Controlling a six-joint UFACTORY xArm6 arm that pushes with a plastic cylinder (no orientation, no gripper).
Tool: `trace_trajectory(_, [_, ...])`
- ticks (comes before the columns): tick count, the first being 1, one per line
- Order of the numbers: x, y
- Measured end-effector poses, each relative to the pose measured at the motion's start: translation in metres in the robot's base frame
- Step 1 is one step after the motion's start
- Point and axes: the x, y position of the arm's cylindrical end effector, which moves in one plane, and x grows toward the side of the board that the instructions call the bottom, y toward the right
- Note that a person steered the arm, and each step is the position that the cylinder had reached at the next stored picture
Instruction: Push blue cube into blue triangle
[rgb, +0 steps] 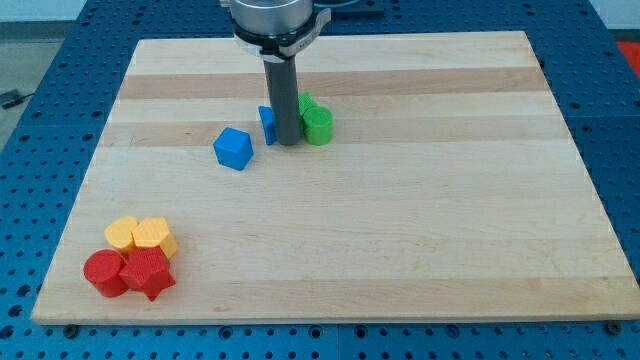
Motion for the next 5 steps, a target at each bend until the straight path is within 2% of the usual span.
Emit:
trace_trajectory(2, [0.000,-0.014])
trace_trajectory(4, [0.030,0.005])
trace_trajectory(5, [0.032,-0.015])
